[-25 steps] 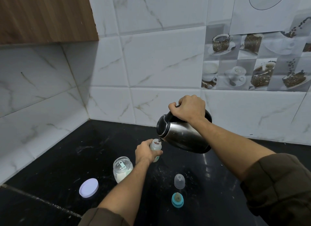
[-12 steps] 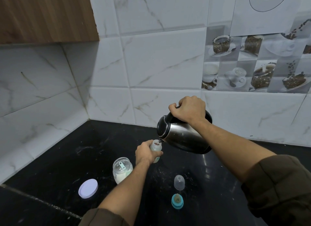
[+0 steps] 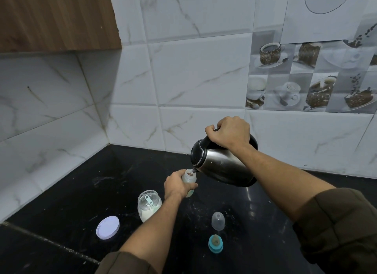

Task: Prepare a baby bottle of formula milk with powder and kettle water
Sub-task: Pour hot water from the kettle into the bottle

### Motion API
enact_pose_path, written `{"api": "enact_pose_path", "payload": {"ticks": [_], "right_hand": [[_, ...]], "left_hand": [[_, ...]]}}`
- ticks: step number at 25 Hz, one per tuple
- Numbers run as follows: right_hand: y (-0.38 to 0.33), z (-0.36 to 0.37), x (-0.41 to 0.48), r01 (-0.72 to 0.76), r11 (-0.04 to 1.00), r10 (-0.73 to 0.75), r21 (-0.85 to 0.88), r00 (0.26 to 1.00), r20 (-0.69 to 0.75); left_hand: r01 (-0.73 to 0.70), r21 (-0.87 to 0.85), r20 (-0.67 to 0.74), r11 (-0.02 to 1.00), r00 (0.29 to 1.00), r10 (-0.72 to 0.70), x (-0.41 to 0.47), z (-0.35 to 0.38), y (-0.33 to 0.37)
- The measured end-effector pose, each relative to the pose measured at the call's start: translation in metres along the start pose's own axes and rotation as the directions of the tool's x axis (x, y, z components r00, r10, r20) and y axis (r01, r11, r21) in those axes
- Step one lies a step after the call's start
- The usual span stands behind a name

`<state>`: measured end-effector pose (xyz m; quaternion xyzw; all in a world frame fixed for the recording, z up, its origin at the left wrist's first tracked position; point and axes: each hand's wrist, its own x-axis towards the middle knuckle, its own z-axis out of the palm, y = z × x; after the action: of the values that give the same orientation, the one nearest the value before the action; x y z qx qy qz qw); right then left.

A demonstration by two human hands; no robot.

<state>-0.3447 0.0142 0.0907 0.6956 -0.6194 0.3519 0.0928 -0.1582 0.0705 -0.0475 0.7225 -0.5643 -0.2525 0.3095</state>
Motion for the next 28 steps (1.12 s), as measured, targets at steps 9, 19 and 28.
{"api": "enact_pose_path", "payload": {"ticks": [9, 19, 28], "right_hand": [[-0.0005, -0.0023, -0.0016, 0.001, 1.000, -0.001, 0.001, 1.000, -0.010], [-0.0030, -0.0040, -0.0025, 0.007, 1.000, -0.007, 0.002, 1.000, -0.002], [-0.0033, -0.0052, -0.0041, -0.011, 1.000, 0.011, 0.001, 1.000, 0.004]], "left_hand": [[0.004, 0.003, -0.003, 1.000, 1.000, -0.004, -0.0005, -0.0007, 0.0001], [-0.004, 0.004, -0.005, 1.000, 1.000, 0.004, -0.0021, -0.0012, -0.0016], [-0.003, 0.003, 0.004, 1.000, 1.000, 0.003, -0.0017, -0.0004, -0.0021]]}}
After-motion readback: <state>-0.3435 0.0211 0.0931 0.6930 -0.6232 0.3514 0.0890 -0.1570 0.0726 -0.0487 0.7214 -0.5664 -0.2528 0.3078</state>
